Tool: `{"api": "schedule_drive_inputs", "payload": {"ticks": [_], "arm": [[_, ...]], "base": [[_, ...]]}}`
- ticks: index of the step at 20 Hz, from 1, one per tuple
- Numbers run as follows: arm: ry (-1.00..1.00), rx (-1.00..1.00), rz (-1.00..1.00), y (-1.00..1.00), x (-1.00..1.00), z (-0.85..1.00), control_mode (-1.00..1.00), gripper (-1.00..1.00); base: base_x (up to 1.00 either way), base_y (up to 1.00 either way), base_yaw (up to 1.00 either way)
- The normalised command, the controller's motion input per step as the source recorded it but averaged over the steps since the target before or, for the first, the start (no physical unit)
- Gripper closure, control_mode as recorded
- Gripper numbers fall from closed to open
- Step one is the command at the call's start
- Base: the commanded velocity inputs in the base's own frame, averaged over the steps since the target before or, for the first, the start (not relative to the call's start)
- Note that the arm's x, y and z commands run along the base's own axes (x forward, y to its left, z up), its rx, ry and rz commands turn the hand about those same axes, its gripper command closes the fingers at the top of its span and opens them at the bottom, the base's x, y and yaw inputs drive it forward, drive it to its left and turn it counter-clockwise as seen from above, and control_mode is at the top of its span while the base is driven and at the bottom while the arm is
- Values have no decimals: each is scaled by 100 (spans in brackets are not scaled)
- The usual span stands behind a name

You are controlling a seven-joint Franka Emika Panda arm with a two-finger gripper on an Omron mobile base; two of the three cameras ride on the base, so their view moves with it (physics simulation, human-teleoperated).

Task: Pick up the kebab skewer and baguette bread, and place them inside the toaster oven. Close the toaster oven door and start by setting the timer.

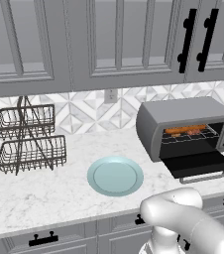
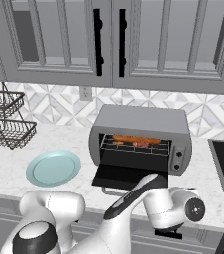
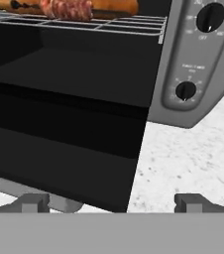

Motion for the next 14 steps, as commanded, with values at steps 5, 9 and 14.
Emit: {"api": "schedule_drive_inputs", "payload": {"ticks": [5,9,14], "arm": [[1,0,0,-2,18,-2,-100,-100],[1,0,0,-39,-7,-24,-100,-100],[4,-2,-2,-31,-9,-31,-100,-100]], "base": [[0,0,0],[0,0,0],[0,0,0]]}}
